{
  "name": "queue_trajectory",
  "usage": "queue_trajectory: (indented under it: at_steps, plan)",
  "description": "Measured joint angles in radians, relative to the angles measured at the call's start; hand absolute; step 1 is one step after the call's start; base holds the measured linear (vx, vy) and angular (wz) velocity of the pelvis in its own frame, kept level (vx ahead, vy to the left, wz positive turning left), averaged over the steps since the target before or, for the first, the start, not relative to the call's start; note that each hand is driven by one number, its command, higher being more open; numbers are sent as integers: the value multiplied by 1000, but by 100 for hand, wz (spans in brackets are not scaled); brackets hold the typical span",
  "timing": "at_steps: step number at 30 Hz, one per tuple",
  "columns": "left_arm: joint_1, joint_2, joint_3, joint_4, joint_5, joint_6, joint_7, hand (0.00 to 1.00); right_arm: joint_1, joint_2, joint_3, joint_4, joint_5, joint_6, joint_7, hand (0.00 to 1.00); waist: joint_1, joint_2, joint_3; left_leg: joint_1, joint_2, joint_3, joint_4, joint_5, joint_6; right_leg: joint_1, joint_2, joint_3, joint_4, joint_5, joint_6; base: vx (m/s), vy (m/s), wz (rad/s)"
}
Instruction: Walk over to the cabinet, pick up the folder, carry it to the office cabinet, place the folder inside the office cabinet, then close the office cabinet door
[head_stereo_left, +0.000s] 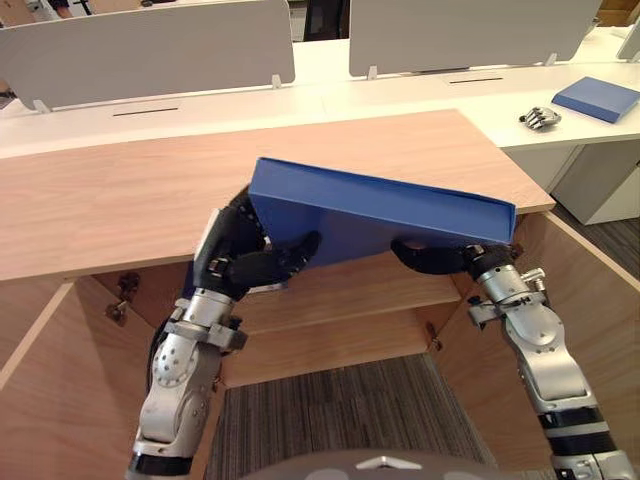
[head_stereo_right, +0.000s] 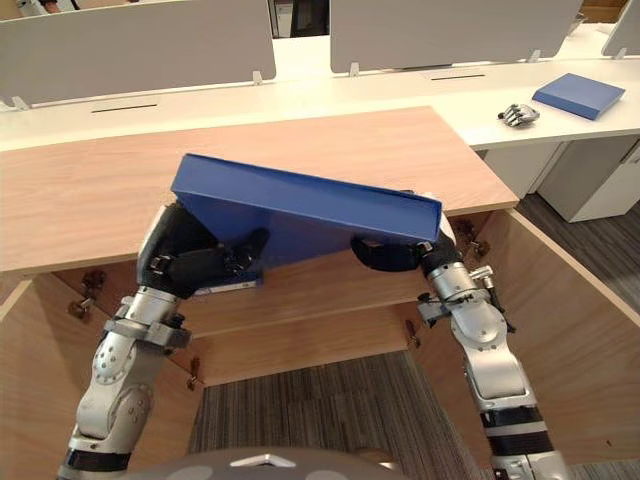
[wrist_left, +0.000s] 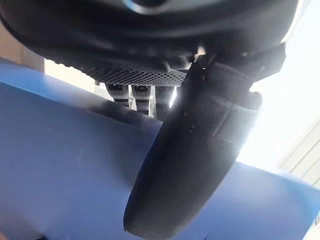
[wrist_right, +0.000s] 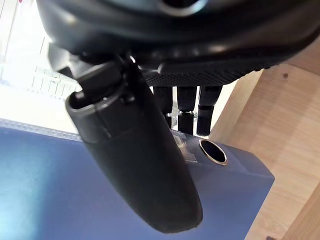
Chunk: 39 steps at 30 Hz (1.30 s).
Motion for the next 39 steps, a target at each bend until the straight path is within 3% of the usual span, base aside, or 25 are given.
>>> queue_trajectory:
  at_steps: [12,25,32,39]
  plan:
    - [91,-195,152,-140,50,-96,130,100,45,143,40,-105,-10,3,0,0,25,3,0,-14,0,-45,0,14,0,9,-3,-41,5,-2,-2,-27,-19,11]
    - [259,-346,306,-131,144,-100,221,100,98,201,37,-169,12,3,0,0,52,6,1,-39,8,-114,0,27,-16,22,3,-111,5,-14,-9,-14,-32,16]
    - [275,-354,349,95,222,-92,264,100,99,211,38,-169,34,4,5,0,58,8,3,-54,7,-137,-3,33,-17,20,1,-134,6,-18,-9,-13,-13,10]
    - [276,-345,272,369,324,-39,262,100,100,208,81,-197,168,4,15,0,58,8,3,-76,10,-139,0,35,-20,-3,4,-136,6,-21,-11,-4,-6,1]
